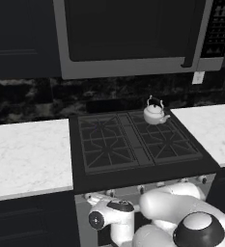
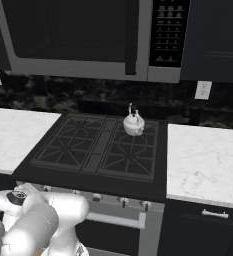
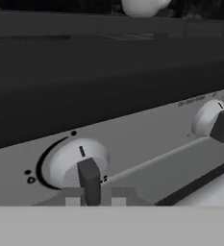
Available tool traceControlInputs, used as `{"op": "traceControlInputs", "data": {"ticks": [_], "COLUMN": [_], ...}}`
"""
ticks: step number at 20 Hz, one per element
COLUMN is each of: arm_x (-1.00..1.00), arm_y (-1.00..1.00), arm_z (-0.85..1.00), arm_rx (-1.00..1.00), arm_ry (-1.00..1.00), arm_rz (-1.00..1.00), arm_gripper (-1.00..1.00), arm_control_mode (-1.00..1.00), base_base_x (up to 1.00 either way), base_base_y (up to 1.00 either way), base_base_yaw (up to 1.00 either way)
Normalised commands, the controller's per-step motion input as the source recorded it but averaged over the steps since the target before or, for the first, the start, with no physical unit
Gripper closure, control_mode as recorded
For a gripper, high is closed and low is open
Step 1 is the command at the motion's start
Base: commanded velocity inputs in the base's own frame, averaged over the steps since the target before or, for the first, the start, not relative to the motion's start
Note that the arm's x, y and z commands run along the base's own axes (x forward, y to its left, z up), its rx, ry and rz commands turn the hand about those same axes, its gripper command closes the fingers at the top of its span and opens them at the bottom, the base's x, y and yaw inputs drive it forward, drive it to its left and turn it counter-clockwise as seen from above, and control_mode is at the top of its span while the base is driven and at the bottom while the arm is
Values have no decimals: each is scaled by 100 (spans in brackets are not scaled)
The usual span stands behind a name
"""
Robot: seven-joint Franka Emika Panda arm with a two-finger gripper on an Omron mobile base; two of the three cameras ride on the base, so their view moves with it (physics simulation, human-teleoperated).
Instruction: Turn off the rear left burner of the stove.
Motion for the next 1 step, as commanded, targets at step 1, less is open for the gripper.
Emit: {"op": "traceControlInputs", "data": {"ticks": [1], "arm_x": [0], "arm_y": [0], "arm_z": [0], "arm_rx": [0], "arm_ry": [0], "arm_rz": [0], "arm_gripper": [100], "arm_control_mode": [-100], "base_base_x": [0], "base_base_y": [0], "base_base_yaw": [0]}}
